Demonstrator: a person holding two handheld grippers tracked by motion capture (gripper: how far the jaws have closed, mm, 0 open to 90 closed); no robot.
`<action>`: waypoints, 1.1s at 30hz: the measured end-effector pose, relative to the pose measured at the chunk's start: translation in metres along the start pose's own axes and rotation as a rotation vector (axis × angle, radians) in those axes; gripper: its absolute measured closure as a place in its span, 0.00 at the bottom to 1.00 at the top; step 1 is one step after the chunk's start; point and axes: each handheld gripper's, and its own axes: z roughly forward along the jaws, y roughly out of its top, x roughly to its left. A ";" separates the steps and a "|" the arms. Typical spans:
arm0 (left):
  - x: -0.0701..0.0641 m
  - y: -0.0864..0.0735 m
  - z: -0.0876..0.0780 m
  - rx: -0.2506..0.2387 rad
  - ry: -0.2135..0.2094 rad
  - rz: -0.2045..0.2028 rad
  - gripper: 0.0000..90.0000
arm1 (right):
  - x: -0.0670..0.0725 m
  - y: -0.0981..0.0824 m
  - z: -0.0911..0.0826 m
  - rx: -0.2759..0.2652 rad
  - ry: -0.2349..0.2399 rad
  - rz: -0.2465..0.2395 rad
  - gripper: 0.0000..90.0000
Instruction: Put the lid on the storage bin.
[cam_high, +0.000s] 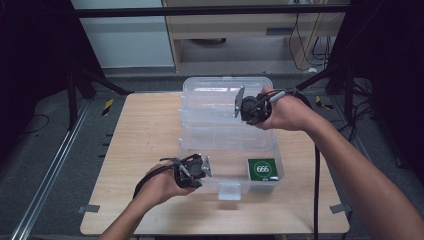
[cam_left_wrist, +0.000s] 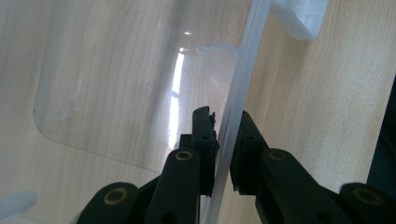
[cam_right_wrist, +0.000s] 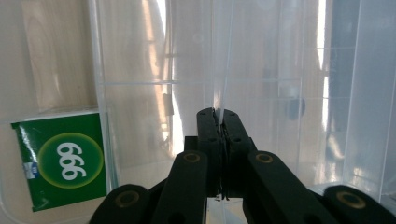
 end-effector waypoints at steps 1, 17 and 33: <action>-0.002 0.000 0.000 0.000 -0.006 -0.026 0.91 | 0.000 0.000 0.000 0.000 0.000 0.000 0.98; 0.001 0.001 0.002 -0.032 0.021 -0.040 0.90 | 0.001 0.003 -0.002 0.002 -0.009 -0.006 0.98; -0.002 0.002 0.002 -0.021 0.047 -0.044 0.89 | 0.025 -0.002 -0.011 -0.046 -0.011 -0.036 0.98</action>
